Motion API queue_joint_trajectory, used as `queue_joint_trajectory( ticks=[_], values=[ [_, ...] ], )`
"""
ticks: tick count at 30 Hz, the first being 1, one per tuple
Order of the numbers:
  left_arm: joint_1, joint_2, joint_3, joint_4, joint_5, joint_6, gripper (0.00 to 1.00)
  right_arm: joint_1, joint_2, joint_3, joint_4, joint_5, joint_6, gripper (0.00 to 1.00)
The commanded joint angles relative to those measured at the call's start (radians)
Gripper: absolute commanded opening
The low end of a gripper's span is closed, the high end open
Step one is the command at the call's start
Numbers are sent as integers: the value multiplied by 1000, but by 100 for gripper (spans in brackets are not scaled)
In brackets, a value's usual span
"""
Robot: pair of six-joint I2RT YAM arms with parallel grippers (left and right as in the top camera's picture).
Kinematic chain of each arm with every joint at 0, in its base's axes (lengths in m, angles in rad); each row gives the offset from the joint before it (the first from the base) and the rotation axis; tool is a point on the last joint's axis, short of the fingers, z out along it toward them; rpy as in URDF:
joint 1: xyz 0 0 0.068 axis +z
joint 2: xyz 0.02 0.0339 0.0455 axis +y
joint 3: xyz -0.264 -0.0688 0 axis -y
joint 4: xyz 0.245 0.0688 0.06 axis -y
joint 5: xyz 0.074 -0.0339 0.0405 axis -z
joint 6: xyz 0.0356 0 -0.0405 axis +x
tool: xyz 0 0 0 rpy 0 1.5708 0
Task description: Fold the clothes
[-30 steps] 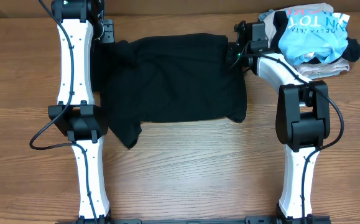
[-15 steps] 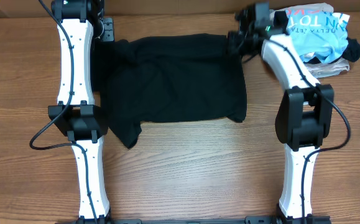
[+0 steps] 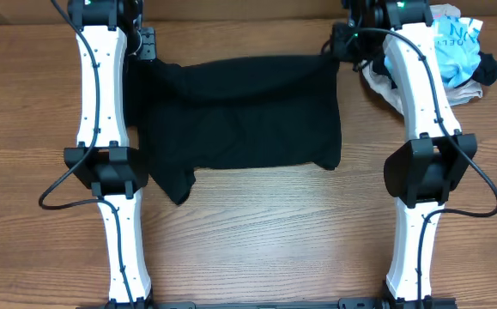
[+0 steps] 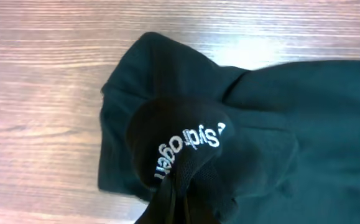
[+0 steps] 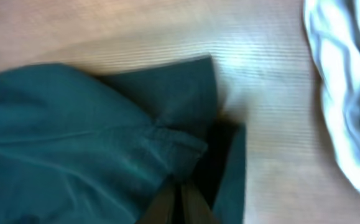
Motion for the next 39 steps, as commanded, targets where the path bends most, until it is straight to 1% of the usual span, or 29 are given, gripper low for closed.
queue_joint_trajectory(
  ticks=[1, 3, 5, 12, 19, 24, 30, 34, 39],
  values=[
    [-6, -86, 29, -51, -13, 30, 4, -40, -15, 21, -54, 14, -4, 4],
    [-6, -80, 28, -98, -55, 31, 4, -55, -14, 10, -93, 13, -4, 4],
    [-5, -69, 22, -111, -97, 31, 4, -69, -14, -8, -111, 0, -4, 4],
    [0, -68, -58, -106, -108, 31, 4, -78, -13, -91, -106, -23, -5, 4],
    [5, -68, -223, -32, -109, 93, 4, -69, -11, -211, -90, -23, -5, 4],
    [8, -68, -293, 27, -142, 94, 5, -69, -11, -274, -85, -24, -5, 4],
    [8, -68, -296, 55, -150, 93, 6, -69, -11, -306, -70, -24, -5, 4],
    [8, -68, -296, 66, -150, 93, 4, -68, -11, -307, -57, -24, -4, 4],
    [8, -68, -296, 90, -150, 89, 4, -68, -11, -304, -8, -76, -4, 4]
  ],
)
